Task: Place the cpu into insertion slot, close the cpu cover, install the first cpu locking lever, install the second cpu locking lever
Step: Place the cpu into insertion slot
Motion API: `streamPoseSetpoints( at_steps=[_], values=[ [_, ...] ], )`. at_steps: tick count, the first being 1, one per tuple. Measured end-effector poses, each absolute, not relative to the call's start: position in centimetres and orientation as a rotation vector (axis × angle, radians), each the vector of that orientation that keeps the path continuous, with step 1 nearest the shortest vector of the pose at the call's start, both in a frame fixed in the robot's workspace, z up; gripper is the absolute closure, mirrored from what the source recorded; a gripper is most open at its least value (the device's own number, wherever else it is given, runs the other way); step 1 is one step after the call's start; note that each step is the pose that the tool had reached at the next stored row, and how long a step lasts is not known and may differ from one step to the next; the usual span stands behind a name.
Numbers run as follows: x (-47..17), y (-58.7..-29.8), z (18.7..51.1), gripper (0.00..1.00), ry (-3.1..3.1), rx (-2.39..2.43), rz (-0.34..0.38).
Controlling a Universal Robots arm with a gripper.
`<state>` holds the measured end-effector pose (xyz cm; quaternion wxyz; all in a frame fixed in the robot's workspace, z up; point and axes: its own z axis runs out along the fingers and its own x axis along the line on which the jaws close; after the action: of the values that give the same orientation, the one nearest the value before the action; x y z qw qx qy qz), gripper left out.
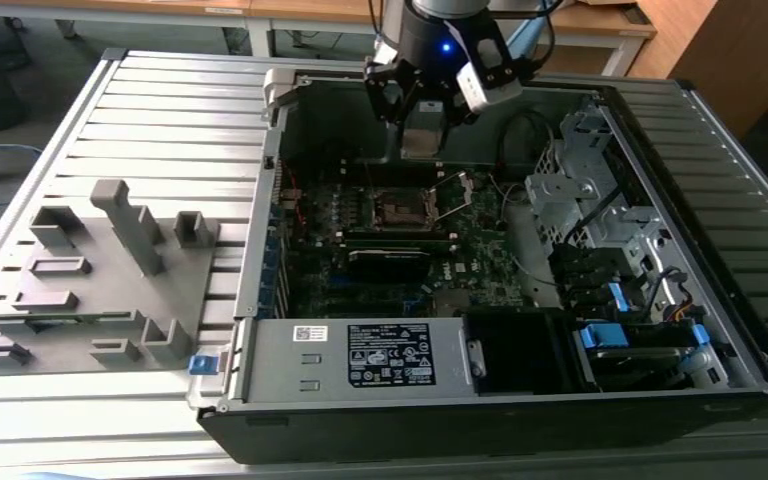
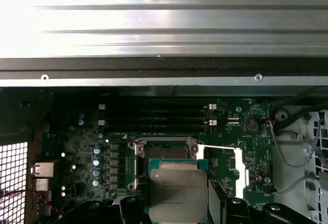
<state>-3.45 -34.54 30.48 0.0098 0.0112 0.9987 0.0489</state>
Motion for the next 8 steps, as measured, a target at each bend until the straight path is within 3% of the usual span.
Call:
streamPoseSetpoints(
  at_steps=[8],
  values=[
    [-3.45, -34.54, 30.16, 0.46, 3.118, 0.035, 0.152]
  ],
)
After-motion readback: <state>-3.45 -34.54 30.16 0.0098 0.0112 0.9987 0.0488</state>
